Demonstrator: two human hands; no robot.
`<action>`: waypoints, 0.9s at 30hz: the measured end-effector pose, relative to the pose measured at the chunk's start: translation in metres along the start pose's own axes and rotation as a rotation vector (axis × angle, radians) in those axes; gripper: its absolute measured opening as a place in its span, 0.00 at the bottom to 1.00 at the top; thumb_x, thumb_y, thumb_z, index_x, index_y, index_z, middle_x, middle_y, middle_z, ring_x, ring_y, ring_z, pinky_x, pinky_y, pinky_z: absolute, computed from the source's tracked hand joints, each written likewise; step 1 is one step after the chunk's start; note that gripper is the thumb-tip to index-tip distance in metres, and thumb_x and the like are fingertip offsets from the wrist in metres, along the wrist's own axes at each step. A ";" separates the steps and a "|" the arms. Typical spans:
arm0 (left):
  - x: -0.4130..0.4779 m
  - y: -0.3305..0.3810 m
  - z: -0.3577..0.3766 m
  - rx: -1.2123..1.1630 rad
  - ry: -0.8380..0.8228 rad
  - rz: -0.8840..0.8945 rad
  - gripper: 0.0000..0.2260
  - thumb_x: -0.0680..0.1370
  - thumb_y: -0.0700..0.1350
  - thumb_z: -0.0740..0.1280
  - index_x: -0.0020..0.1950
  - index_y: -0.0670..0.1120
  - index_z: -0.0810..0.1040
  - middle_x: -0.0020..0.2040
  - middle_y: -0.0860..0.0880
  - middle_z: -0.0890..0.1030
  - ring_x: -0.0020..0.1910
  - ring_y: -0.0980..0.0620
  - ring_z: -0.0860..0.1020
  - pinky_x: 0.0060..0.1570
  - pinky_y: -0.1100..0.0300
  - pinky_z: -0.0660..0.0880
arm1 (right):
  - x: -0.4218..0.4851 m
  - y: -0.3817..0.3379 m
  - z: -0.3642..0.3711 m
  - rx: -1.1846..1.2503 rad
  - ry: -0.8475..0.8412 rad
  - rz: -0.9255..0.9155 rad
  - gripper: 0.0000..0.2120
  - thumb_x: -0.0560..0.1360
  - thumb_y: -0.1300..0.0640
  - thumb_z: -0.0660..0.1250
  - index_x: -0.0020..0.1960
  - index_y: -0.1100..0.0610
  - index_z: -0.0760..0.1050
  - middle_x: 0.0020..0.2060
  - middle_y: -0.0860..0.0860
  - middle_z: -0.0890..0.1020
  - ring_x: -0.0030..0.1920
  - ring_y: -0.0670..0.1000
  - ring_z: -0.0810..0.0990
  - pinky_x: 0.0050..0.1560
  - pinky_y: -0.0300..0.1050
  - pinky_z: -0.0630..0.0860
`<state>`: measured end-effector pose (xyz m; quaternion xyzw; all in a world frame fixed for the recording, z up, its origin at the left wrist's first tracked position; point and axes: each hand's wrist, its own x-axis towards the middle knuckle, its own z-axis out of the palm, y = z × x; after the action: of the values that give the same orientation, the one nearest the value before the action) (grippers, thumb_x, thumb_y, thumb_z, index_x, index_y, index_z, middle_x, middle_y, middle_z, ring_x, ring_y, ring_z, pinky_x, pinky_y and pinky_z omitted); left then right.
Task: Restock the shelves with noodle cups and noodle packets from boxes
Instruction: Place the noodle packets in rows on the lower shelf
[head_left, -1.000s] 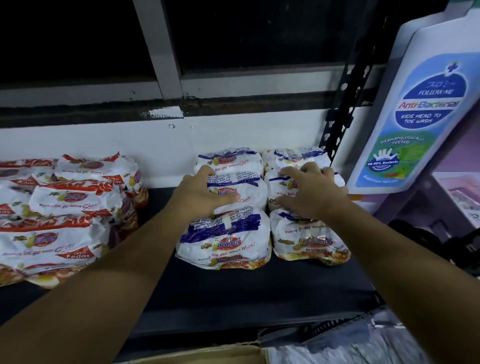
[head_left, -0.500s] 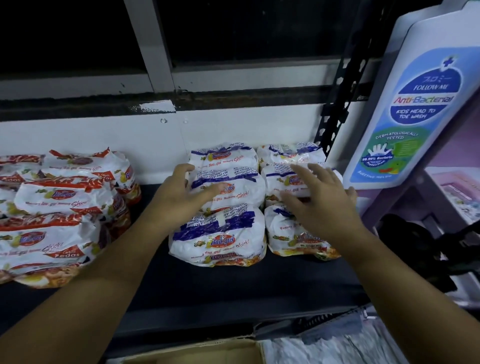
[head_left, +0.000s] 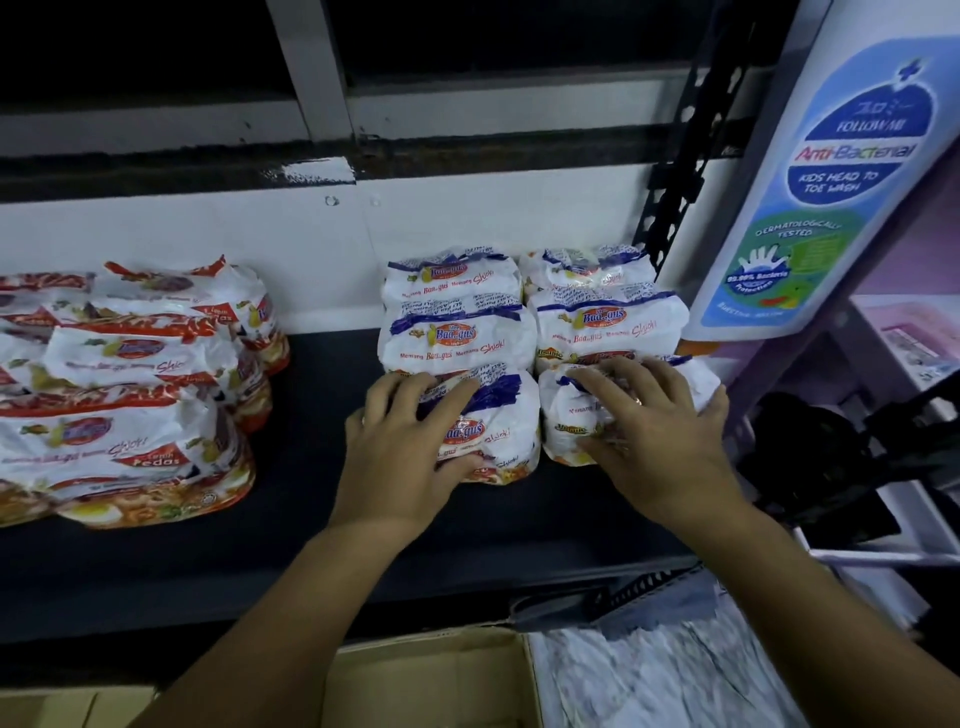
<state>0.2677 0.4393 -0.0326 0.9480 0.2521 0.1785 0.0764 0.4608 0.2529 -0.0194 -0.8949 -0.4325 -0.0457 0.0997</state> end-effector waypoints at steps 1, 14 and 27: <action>0.002 0.002 0.003 -0.013 0.015 0.012 0.38 0.69 0.59 0.79 0.77 0.57 0.68 0.69 0.47 0.72 0.70 0.42 0.65 0.58 0.35 0.73 | -0.001 0.001 0.001 0.001 0.012 0.012 0.36 0.72 0.41 0.74 0.74 0.34 0.60 0.73 0.43 0.68 0.76 0.55 0.62 0.63 0.83 0.60; -0.008 0.001 -0.022 -0.009 -0.065 0.043 0.32 0.78 0.69 0.59 0.80 0.61 0.61 0.78 0.54 0.63 0.79 0.48 0.59 0.73 0.34 0.60 | -0.031 -0.017 -0.014 0.035 -0.064 -0.081 0.35 0.82 0.33 0.51 0.83 0.40 0.42 0.83 0.44 0.46 0.83 0.53 0.40 0.74 0.77 0.40; -0.151 0.002 -0.116 -0.152 -0.205 -0.186 0.22 0.85 0.52 0.62 0.77 0.44 0.72 0.74 0.47 0.74 0.78 0.48 0.66 0.74 0.56 0.62 | -0.127 -0.130 -0.053 0.178 -0.437 -0.349 0.36 0.81 0.35 0.42 0.82 0.52 0.58 0.79 0.48 0.65 0.80 0.49 0.59 0.80 0.51 0.55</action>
<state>0.1030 0.3672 0.0297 0.9253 0.3156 0.0915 0.1893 0.2802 0.2230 0.0292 -0.7833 -0.5936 0.1698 0.0731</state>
